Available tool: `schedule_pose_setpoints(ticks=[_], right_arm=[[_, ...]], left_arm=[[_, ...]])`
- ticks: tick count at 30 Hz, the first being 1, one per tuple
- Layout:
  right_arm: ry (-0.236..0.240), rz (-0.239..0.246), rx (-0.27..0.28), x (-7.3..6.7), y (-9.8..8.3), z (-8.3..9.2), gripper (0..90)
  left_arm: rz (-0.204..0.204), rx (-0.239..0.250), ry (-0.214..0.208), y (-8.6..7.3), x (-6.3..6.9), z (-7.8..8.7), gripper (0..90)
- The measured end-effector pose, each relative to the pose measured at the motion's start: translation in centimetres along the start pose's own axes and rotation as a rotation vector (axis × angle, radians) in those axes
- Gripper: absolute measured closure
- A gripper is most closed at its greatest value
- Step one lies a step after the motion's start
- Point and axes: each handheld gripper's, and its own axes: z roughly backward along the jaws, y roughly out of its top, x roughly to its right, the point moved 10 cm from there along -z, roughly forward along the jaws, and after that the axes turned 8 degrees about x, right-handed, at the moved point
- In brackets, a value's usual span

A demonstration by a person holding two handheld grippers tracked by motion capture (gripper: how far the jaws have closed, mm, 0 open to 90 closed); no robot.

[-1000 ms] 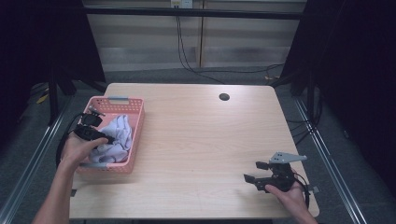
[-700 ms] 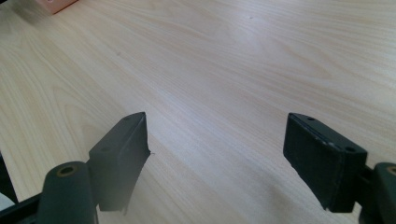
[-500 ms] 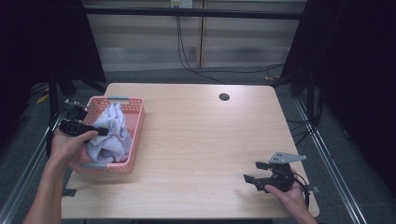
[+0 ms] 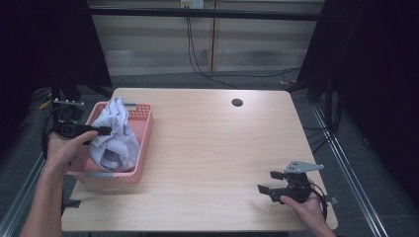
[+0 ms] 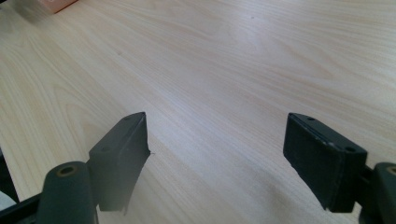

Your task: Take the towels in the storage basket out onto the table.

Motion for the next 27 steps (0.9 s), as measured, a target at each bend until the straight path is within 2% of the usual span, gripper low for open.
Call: schedule_pose_setpoints(ticks=[2, 5, 10, 14, 16, 21, 27], right_arm=[[0.000, -0.001, 0.000, 0.0, 0.0, 0.0, 21.9], [0.000, -0.001, -0.002, 0.0, 0.0, 0.0, 21.9], [-0.001, -0.003, 0.002, 0.0, 0.0, 0.0, 21.9], [0.000, -0.001, 0.000, 0.0, 0.0, 0.0, 21.9], [-0.001, 0.001, -0.001, 0.1, 0.0, -0.1, 21.9], [-0.001, -0.003, -0.003, 0.0, 0.0, 0.0, 21.9], [-0.002, -0.006, -0.002, 0.1, 0.0, 0.1, 21.9]], left_arm=[[0.011, 0.024, -0.007, 0.5, 0.3, 0.2, 67.6], [-0.005, 0.040, -0.009, 1.2, 0.6, 0.8, 67.6], [-0.007, 0.077, -0.022, 2.5, 1.0, 1.8, 67.6], [-0.026, 0.106, -0.002, 3.6, 1.3, 2.4, 67.5], [-0.042, 0.120, -0.007, 4.3, 1.9, 2.7, 67.5], [-0.048, 0.160, -0.007, 6.2, 2.4, 3.4, 67.5], [-0.048, 0.194, 0.002, 7.6, 3.0, 4.3, 67.6]])
